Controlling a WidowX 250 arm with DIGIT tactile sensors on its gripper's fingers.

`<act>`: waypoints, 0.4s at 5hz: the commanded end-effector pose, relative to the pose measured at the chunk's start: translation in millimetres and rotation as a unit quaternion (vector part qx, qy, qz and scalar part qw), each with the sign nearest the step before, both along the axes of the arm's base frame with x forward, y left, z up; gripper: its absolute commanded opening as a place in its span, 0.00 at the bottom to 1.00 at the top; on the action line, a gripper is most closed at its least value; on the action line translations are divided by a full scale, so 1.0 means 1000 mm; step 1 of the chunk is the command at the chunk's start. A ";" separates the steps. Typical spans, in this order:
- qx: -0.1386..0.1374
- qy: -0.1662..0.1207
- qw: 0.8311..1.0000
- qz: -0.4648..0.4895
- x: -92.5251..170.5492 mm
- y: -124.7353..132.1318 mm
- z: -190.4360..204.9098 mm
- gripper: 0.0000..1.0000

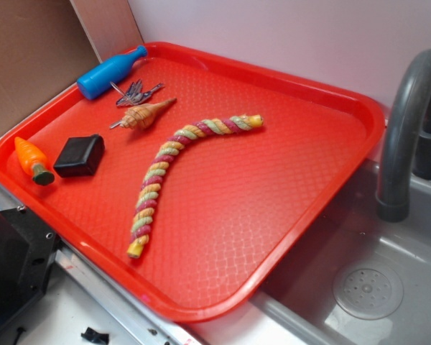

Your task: Grab the shell.

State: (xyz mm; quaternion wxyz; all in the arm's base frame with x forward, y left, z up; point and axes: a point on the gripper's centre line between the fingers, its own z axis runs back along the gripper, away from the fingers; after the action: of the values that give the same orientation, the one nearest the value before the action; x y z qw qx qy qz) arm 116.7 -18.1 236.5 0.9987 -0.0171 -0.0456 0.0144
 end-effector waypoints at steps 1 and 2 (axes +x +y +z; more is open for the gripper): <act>0.000 0.000 1.000 0.000 0.000 0.000 0.000 1.00; -0.015 -0.036 0.994 0.101 0.004 0.004 -0.008 1.00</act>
State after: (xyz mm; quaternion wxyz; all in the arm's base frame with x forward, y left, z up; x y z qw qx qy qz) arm 119.1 -15.1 224.0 0.9898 -0.0274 -0.0779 0.1165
